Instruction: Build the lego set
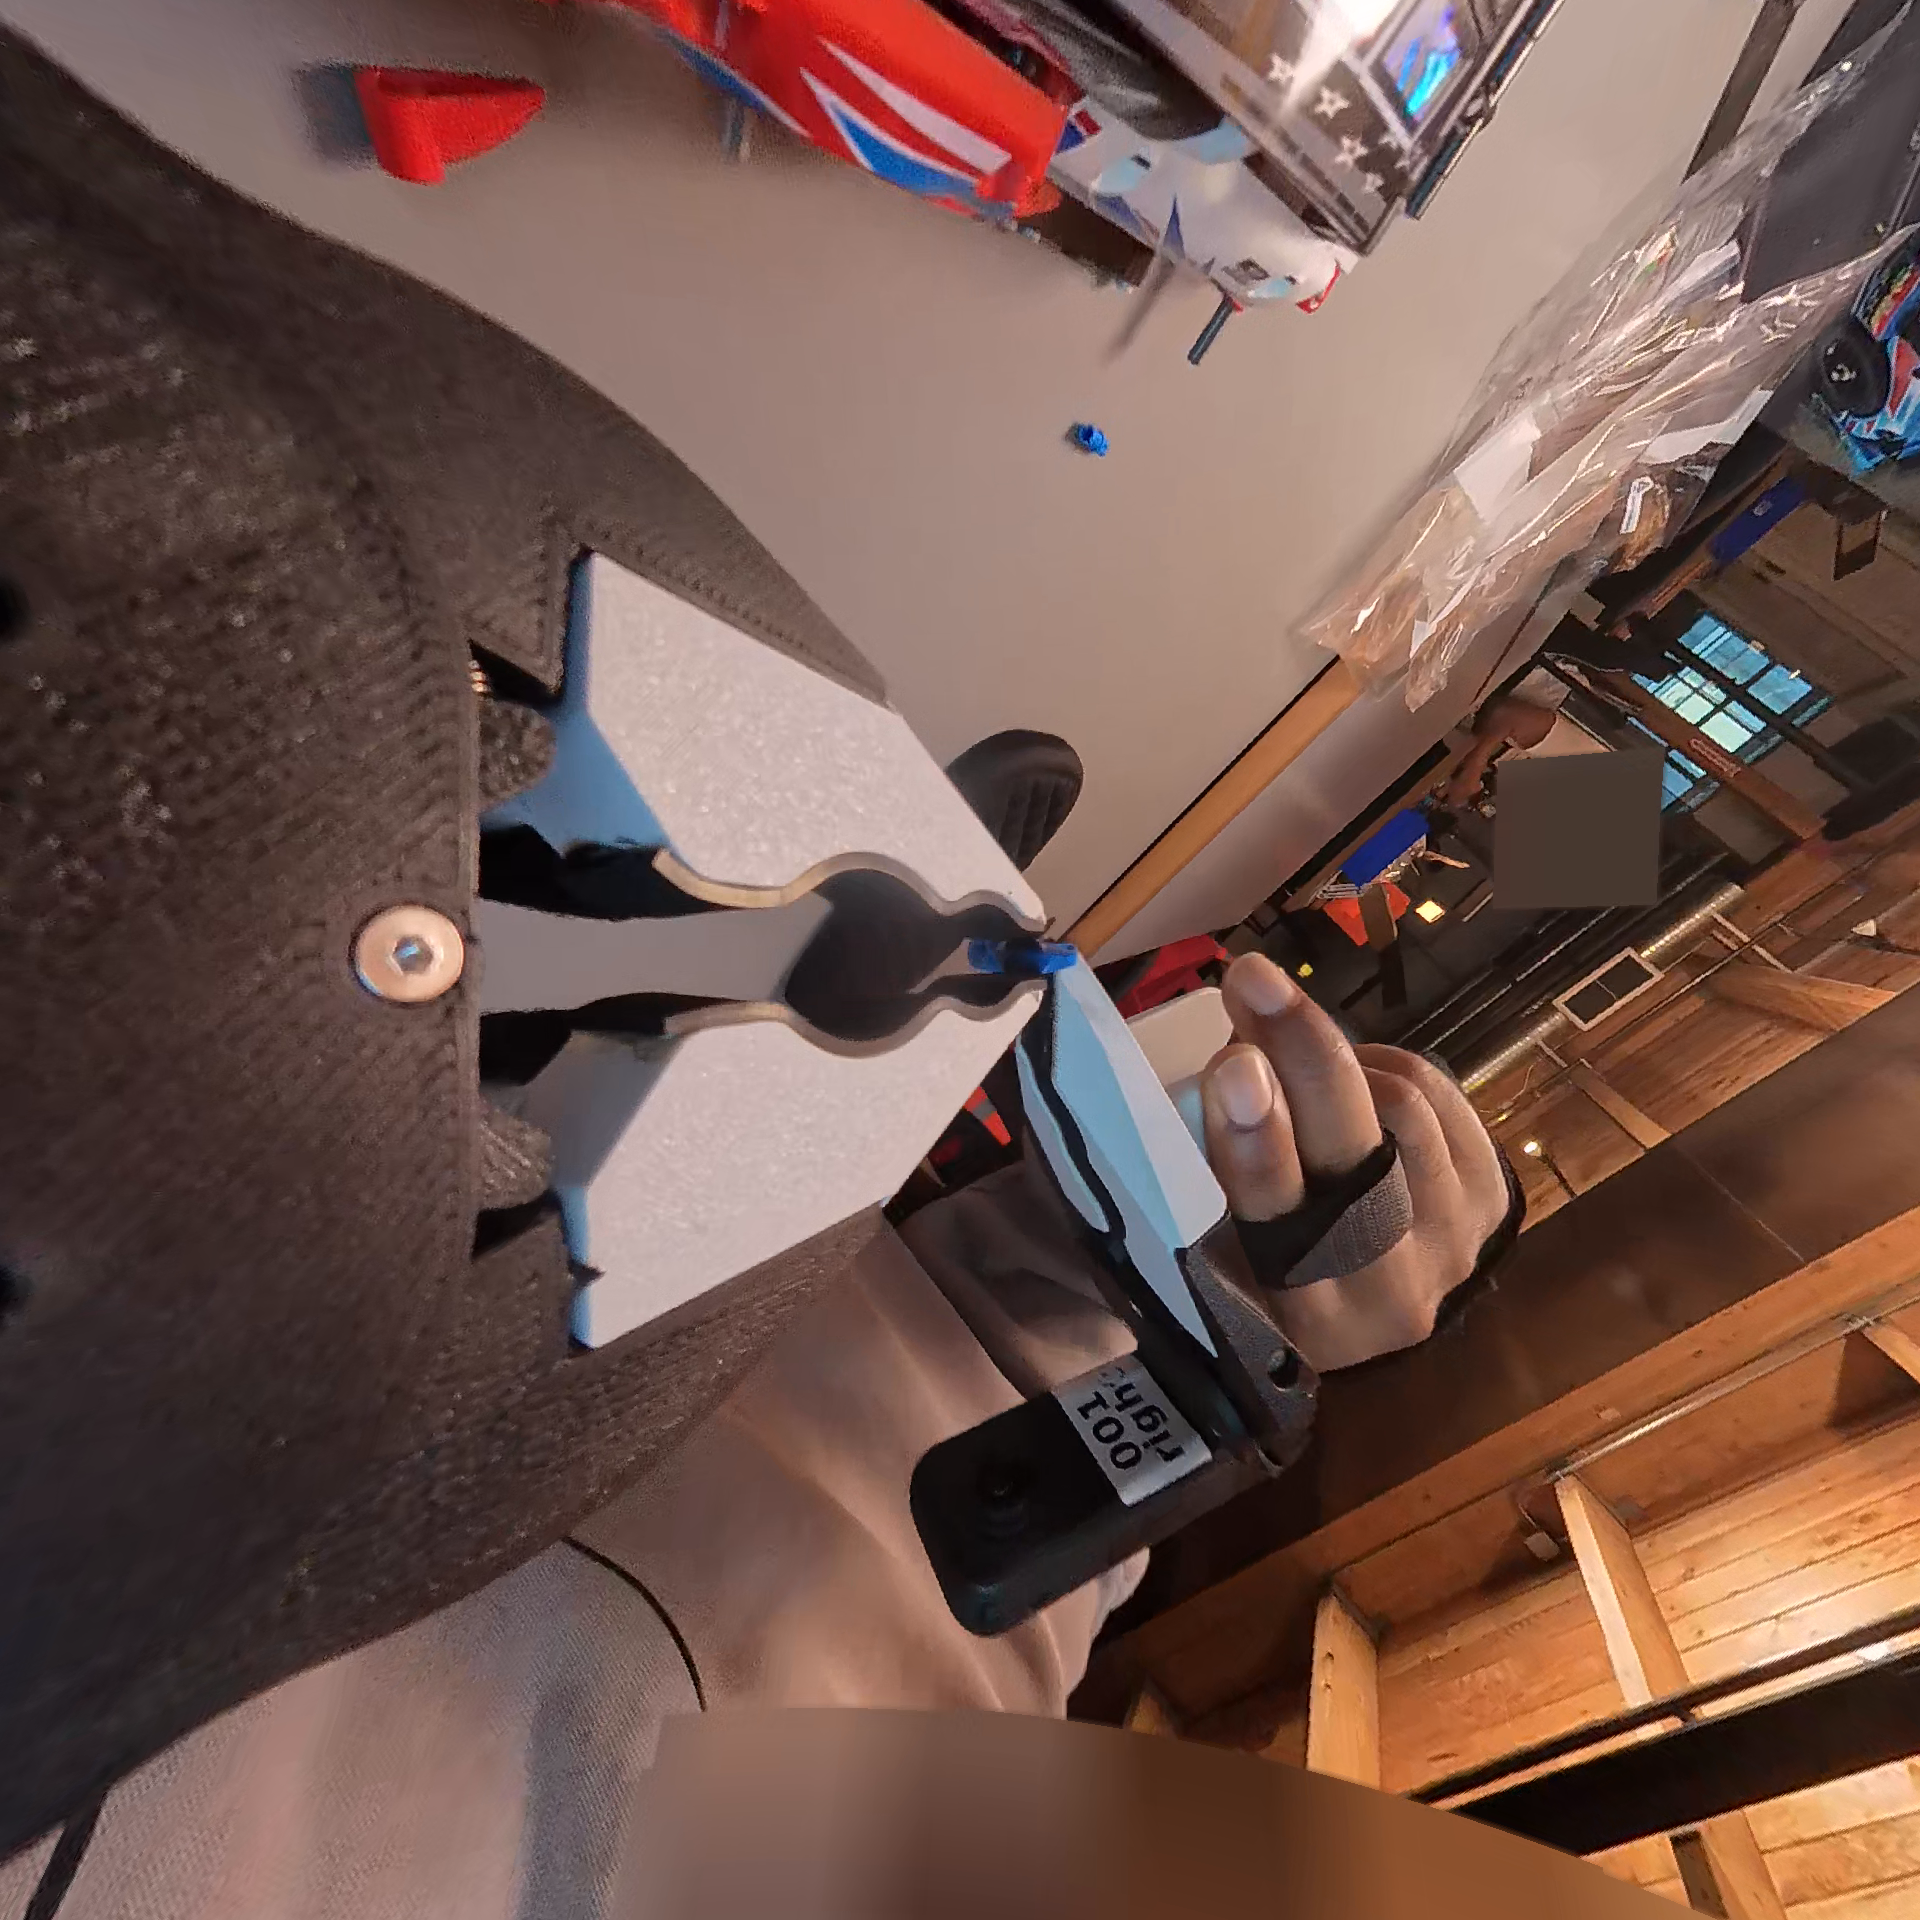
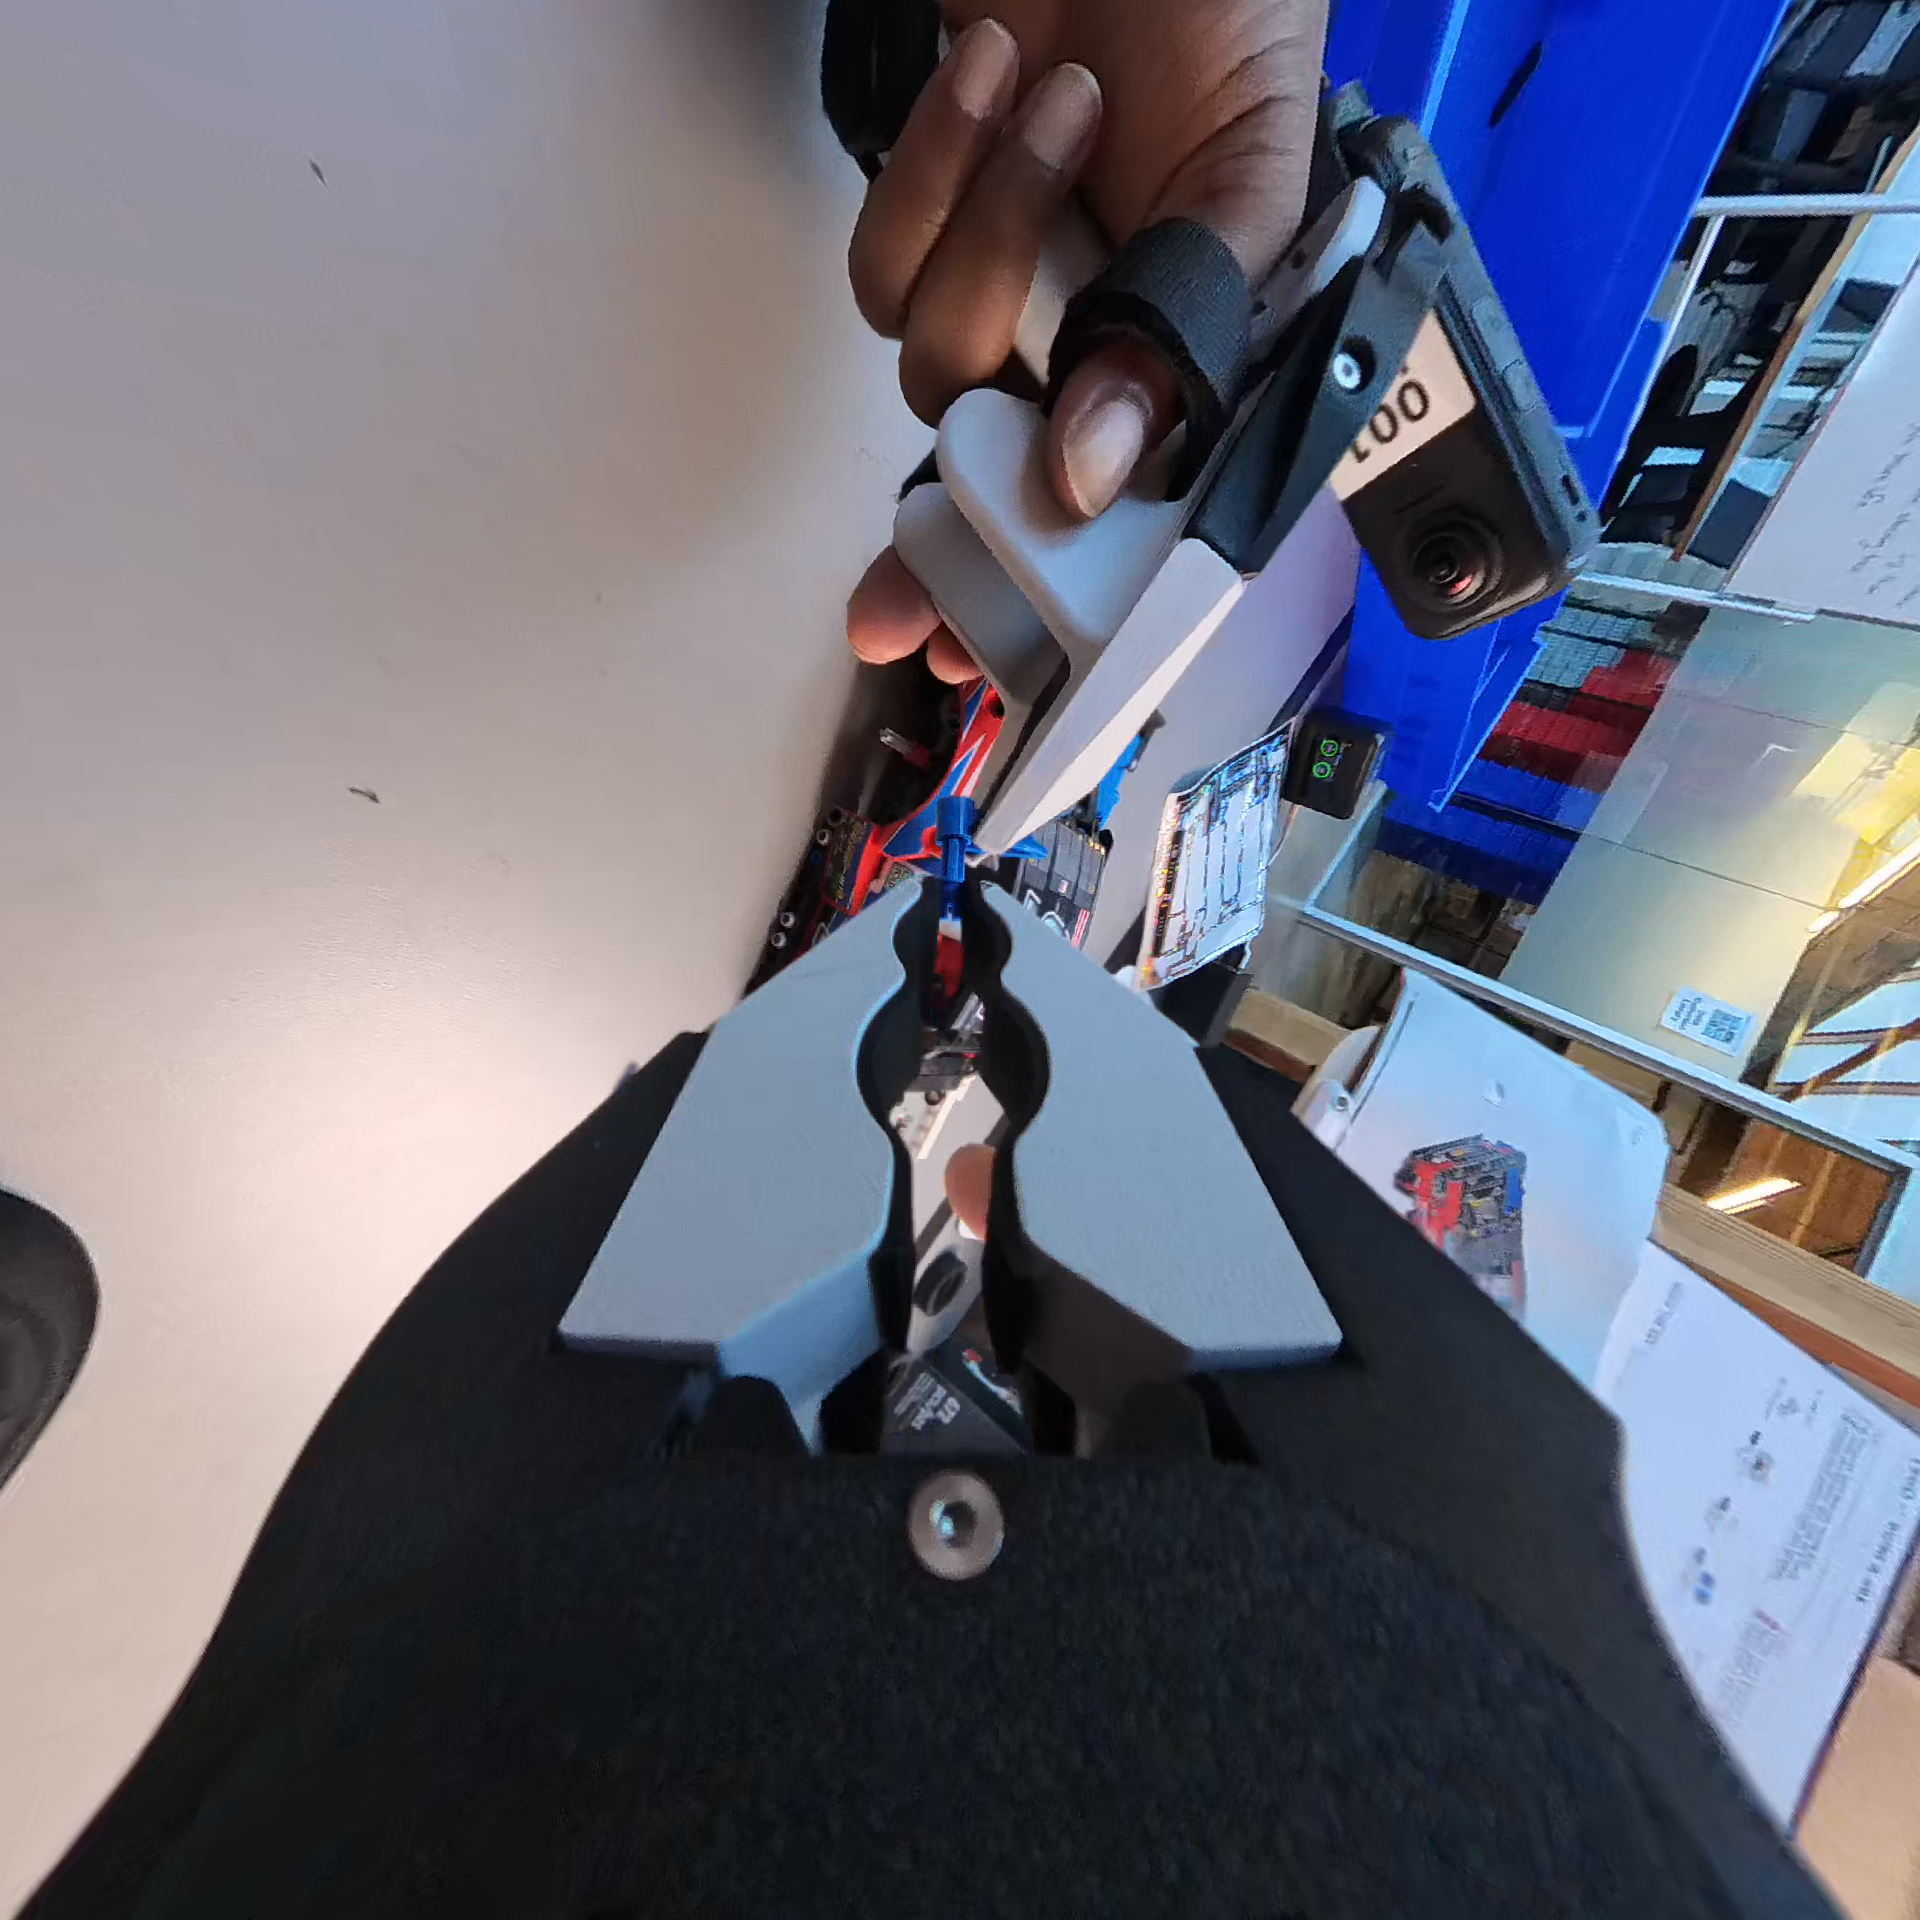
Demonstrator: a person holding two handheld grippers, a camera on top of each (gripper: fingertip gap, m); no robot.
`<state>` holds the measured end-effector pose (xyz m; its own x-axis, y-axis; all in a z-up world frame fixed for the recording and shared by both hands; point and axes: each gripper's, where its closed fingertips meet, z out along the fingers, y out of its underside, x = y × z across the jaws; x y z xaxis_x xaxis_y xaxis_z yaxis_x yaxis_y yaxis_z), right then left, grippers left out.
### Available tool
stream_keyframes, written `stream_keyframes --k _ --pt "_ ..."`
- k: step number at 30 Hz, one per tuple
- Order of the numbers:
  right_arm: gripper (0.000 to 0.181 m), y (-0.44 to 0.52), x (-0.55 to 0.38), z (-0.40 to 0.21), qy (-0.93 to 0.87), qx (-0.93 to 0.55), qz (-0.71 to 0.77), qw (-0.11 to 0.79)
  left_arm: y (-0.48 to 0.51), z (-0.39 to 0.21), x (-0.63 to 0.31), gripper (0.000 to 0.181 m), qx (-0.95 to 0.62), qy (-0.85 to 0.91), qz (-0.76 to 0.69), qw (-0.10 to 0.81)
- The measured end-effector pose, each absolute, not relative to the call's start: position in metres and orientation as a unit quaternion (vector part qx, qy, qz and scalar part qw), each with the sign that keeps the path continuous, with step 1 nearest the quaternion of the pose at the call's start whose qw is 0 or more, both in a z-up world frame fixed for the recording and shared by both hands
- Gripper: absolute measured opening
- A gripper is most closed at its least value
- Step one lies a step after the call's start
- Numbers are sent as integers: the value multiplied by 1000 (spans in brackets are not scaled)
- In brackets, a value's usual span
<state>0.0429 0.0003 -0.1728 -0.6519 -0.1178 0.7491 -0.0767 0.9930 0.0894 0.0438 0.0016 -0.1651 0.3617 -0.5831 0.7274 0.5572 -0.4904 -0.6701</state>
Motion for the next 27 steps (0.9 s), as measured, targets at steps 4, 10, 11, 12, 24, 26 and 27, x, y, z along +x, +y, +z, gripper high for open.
stream_keyframes --k 4,10,11,12,24,26,27 --pt "2 -1 43 -171 -919 -16 -1 394 1 -163 46 3 -677 60 -484 551" --pt "1 -2 40 -165 -905 -125 68 400 1 -157 44 4 -685 103 -395 604" --pt "1 -2 40 -165 -903 -142 83 397 1 -157 44 4 -685 105 -387 608" --pt "1 -2 41 -166 -901 -157 99 393 1 -158 45 4 -687 108 -380 610" --pt "2 -10 44 -148 -775 -402 411 261 -5 -138 48 4 -645 112 -398 643" --pt "2 -13 43 -142 -751 -421 449 240 -9 -130 46 3 -622 104 -428 648" --pt "2 -14 42 -140 -744 -425 458 235 -10 -127 44 4 -613 100 -439 650"
